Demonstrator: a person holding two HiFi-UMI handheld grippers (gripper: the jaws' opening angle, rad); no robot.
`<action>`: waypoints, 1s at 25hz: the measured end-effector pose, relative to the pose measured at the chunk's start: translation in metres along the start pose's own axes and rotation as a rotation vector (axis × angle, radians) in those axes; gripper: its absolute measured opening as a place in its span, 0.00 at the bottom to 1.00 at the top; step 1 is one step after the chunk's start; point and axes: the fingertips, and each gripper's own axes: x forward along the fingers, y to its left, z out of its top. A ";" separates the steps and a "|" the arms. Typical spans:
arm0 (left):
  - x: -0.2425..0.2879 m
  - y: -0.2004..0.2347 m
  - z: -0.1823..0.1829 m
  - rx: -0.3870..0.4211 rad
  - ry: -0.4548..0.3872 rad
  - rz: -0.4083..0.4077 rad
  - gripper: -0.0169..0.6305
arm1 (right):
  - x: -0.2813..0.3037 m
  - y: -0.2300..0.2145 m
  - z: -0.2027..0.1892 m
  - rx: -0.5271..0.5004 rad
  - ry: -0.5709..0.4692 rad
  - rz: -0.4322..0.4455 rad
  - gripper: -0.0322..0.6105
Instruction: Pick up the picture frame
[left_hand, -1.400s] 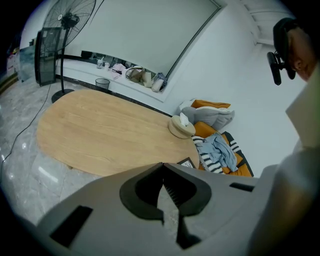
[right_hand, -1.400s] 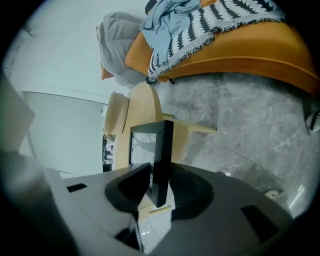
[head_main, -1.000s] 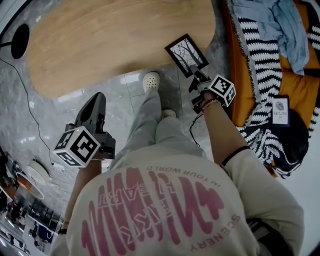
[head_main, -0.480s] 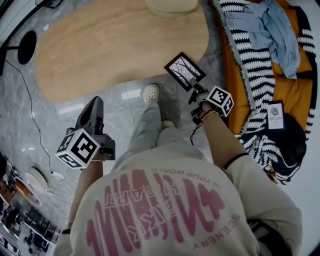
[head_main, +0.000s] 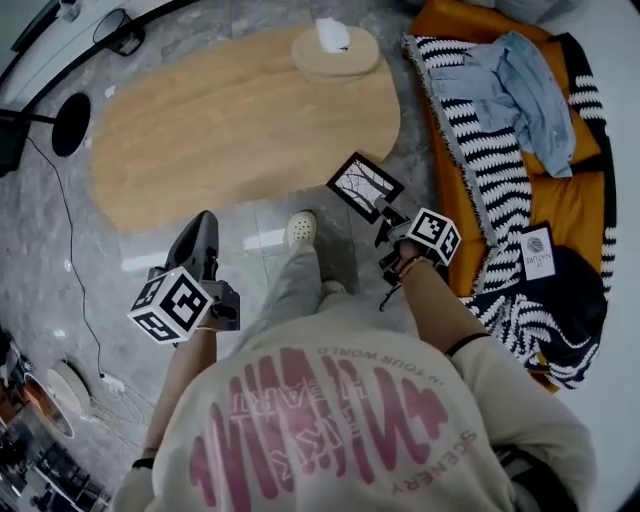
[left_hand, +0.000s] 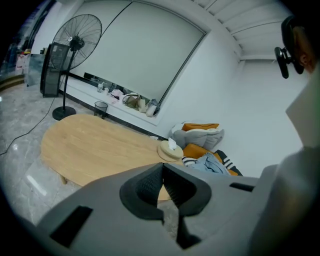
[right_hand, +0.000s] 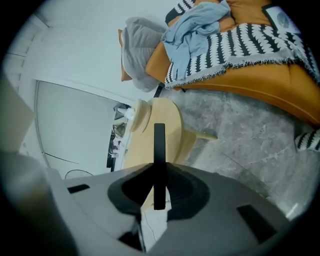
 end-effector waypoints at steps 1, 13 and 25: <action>-0.002 -0.005 0.002 0.005 -0.008 -0.008 0.03 | -0.006 0.004 0.001 -0.008 -0.004 0.003 0.17; -0.030 -0.073 0.019 0.053 -0.113 -0.099 0.03 | -0.075 0.040 0.009 -0.094 -0.054 0.023 0.17; -0.065 -0.128 0.044 0.085 -0.239 -0.165 0.03 | -0.131 0.129 0.020 -0.305 -0.090 0.164 0.17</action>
